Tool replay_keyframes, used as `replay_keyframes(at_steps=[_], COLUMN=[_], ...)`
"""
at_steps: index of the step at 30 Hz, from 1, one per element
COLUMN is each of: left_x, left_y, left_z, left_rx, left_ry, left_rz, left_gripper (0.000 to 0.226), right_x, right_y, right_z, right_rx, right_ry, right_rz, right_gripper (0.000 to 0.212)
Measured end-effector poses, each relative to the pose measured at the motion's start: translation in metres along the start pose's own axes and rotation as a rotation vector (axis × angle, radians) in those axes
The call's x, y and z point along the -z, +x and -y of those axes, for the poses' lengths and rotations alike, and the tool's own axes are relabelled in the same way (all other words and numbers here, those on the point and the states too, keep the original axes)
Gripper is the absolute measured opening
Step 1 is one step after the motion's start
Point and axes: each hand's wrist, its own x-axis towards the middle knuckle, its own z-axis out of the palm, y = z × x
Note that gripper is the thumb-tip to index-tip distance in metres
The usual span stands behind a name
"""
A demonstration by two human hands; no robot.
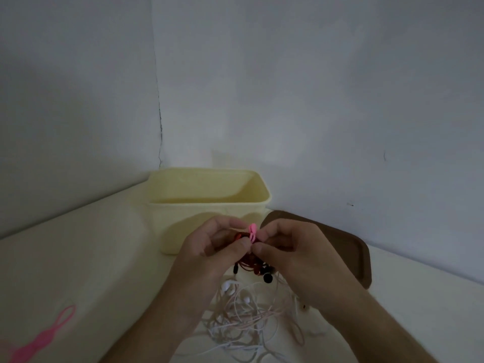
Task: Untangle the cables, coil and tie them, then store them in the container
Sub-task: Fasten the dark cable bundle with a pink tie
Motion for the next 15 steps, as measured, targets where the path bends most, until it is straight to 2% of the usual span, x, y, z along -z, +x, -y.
replay_keyframes(at_steps=[3,5,7,9,12,15], left_x=[0.002,0.010,0.018,0.024,0.026,0.027], left_y=[0.001,0.006,0.009,0.008,0.002,-0.002], left_z=[-0.005,-0.005,-0.010,-0.014,-0.016,-0.016], left_rx=[-0.091,-0.136,-0.113,-0.117,-0.124,-0.069], left_ry=[0.196,0.531,0.777,0.848,0.921,0.966], left_rz=[-0.100,-0.230,-0.324,-0.383,-0.432,-0.451], left_gripper=[0.036,0.043,0.036,0.021,0.035,0.034], right_x=[0.000,0.001,0.003,0.006,0.010,0.012], right_y=[0.001,0.001,0.001,0.001,0.001,0.007], right_z=[0.003,0.003,0.006,0.010,0.019,0.029], right_rx=[0.020,0.018,0.017,0.037,0.080,0.119], right_ry=[-0.044,-0.040,0.018,0.076,0.139,0.117], right_rz=[-0.118,-0.193,-0.247,-0.300,-0.397,-0.457], right_gripper=[0.011,0.013,0.012,0.011,0.012,0.011])
